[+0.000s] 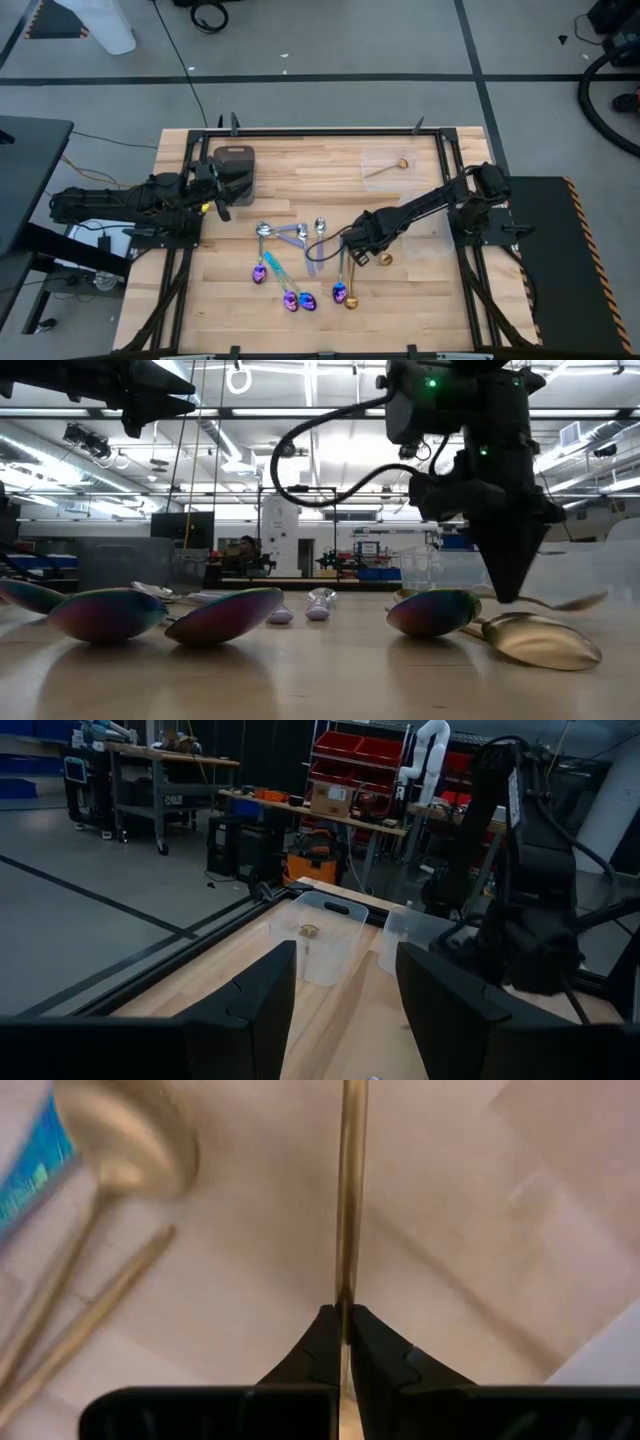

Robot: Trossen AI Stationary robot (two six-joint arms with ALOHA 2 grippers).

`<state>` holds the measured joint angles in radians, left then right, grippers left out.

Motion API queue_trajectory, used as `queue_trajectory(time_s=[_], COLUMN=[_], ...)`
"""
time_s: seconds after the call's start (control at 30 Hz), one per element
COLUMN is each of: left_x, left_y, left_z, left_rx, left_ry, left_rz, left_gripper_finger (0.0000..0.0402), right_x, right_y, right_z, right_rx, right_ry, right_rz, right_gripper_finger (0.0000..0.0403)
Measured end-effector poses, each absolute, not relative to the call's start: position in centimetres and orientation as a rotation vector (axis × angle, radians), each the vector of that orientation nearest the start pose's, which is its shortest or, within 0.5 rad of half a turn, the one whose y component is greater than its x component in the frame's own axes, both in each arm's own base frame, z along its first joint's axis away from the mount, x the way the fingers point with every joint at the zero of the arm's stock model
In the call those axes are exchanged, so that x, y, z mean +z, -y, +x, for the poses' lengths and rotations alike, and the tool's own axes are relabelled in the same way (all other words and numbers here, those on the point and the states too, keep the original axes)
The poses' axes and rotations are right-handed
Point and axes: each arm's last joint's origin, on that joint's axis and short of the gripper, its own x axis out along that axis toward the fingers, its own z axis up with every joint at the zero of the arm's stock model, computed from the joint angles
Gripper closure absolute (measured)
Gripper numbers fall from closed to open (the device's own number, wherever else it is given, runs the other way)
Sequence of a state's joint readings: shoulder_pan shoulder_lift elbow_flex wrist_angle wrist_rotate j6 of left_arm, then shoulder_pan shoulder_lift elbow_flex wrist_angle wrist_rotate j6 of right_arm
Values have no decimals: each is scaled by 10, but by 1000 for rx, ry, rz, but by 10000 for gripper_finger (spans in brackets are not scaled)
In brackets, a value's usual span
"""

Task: Sort silverware by color (type)
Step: Put the gold spoon into the top transparent bin

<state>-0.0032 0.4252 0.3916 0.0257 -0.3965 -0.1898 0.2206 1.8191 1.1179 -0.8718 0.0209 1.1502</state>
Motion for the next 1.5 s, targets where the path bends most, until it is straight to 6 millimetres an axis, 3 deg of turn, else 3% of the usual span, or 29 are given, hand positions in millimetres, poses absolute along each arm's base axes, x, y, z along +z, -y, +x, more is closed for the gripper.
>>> queue_trajectory(time_s=[0.63, 0.93, 1.27, 1.5], left_x=[263, 263, 263, 263], left_y=[-11, -11, -11, -11], left_z=[121, 121, 121, 121], left_rx=[393, 393, 393, 393], left_ry=[29, 29, 29, 29], left_rz=[-184, -184, -184, -184], left_gripper_finger=[219, 219, 219, 219], right_x=[212, 267, 336, 369], right_y=[-49, -42, -26, -19], right_z=[292, 300, 299, 296], right_rx=[-663, -651, -642, -554], right_ry=[-1226, -1161, -1092, -1053], right_rz=[777, 703, 501, 130], right_gripper_finger=[386, 386, 386, 386])
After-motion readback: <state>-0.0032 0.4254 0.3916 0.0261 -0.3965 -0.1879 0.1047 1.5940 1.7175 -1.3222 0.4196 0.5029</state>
